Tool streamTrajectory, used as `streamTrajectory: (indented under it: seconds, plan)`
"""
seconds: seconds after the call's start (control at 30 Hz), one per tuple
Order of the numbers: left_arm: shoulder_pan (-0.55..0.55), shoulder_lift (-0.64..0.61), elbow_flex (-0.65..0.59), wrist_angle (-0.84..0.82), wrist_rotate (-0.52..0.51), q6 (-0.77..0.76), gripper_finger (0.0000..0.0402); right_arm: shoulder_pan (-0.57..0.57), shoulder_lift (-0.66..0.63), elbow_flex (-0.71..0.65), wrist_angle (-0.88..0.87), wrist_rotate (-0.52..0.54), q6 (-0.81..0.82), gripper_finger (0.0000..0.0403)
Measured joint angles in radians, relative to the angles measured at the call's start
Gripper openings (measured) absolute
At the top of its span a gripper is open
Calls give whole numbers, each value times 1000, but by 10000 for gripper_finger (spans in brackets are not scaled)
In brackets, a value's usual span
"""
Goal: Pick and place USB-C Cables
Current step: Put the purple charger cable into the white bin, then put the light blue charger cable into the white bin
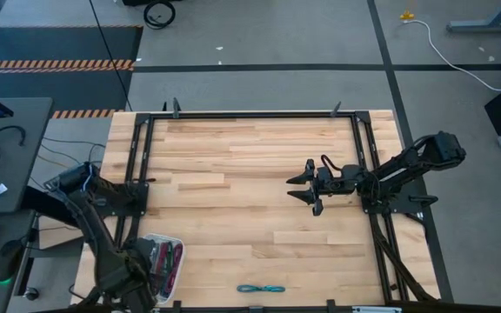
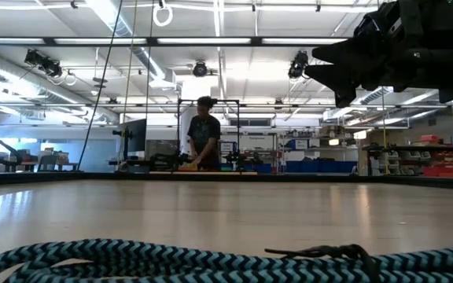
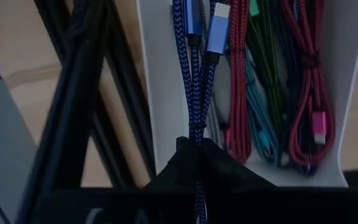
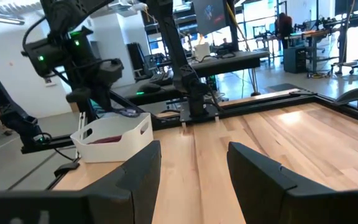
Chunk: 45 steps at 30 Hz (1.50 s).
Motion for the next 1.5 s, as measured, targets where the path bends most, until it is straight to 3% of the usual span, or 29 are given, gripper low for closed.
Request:
streamTrajectory:
  seconds: [0.43,0.53,0.63,0.83,0.9,0.97,1.07,1.17,1.33,1.43,1.5]
  plan:
    - [83,6,-207,250,34,-13,15,0,0,0,-1,0,3,190]
    - [96,6,-244,304,98,-11,31,0,0,0,-2,0,3,190]
    - [102,6,-260,308,173,1,74,0,0,0,-2,0,3,190]
    - [95,-32,-236,245,315,74,200,0,0,0,-3,-1,2,190]
    - [104,-62,-213,238,309,89,235,0,0,0,-4,-1,3,190]
    - [118,-84,-182,256,220,131,261,1,0,0,-4,-2,3,190]
    - [162,-97,-142,320,41,294,277,12,0,0,-12,-3,3,190]
    - [226,-79,-126,420,-120,570,276,28,0,0,-12,-18,-1,190]
    - [341,42,-129,845,-427,1347,258,61,0,-8,-10,-138,-6,190]
    - [398,159,-129,1172,-461,1757,250,81,0,-32,-4,-154,10,190]
    - [432,235,-129,1335,-386,1900,249,91,-1,-53,14,-144,30,190]
